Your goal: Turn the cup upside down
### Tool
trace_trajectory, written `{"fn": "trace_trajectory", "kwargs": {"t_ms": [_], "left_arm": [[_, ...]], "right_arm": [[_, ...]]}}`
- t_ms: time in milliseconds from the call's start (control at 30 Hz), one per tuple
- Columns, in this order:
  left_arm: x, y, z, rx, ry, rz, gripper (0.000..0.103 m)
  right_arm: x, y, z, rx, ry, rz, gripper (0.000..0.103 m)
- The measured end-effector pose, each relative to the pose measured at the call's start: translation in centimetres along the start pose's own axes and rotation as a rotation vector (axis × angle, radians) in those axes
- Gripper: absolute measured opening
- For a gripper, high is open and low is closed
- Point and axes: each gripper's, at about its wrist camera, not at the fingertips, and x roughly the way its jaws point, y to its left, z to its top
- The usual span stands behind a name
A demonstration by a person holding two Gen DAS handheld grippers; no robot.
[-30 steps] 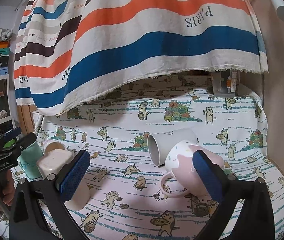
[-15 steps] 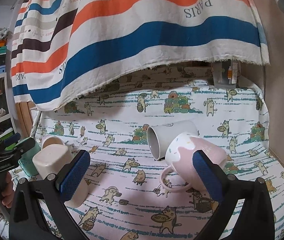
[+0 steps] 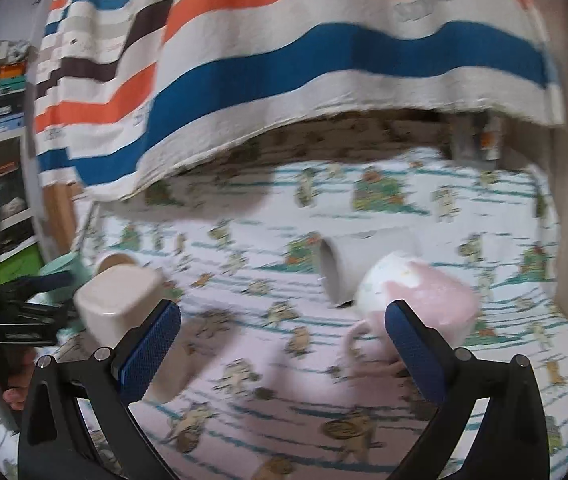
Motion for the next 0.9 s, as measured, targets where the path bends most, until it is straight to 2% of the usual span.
{"fn": "trace_trajectory", "kwargs": {"t_ms": [100,267,367,500,600,733,900], "left_arm": [[0.2,-0.3,-0.1,0.005,0.011,-0.037,0.102],[0.4,-1.1,-0.1,0.033,0.03,-0.079,0.102],[0.0,-1.7,-0.2,0.062,0.016,-0.057,0.102],[-1.0,-1.4,-0.1,0.066,-0.047,-0.032,0.102],[-1.3,-1.1,0.0,0.056,-0.064,-0.049,0.102],[-0.9,-1.2,-0.1,0.065,-0.041,-0.06,0.102],[-1.4,-0.8,0.1,0.045,-0.069,-0.032,0.102]], "right_arm": [[1.0,1.2,-0.3,-0.021,0.049,0.071,0.097],[1.9,2.8,-0.7,-0.078,0.1,0.113,0.076],[2.0,3.3,-1.0,-0.092,0.121,0.149,0.075],[0.7,3.3,-0.9,-0.114,0.076,0.152,0.075],[0.3,3.0,-0.7,-0.103,0.064,0.152,0.075],[0.2,2.4,-0.5,-0.089,0.059,0.118,0.075],[0.1,1.3,-0.3,-0.08,0.032,-0.036,0.077]]}}
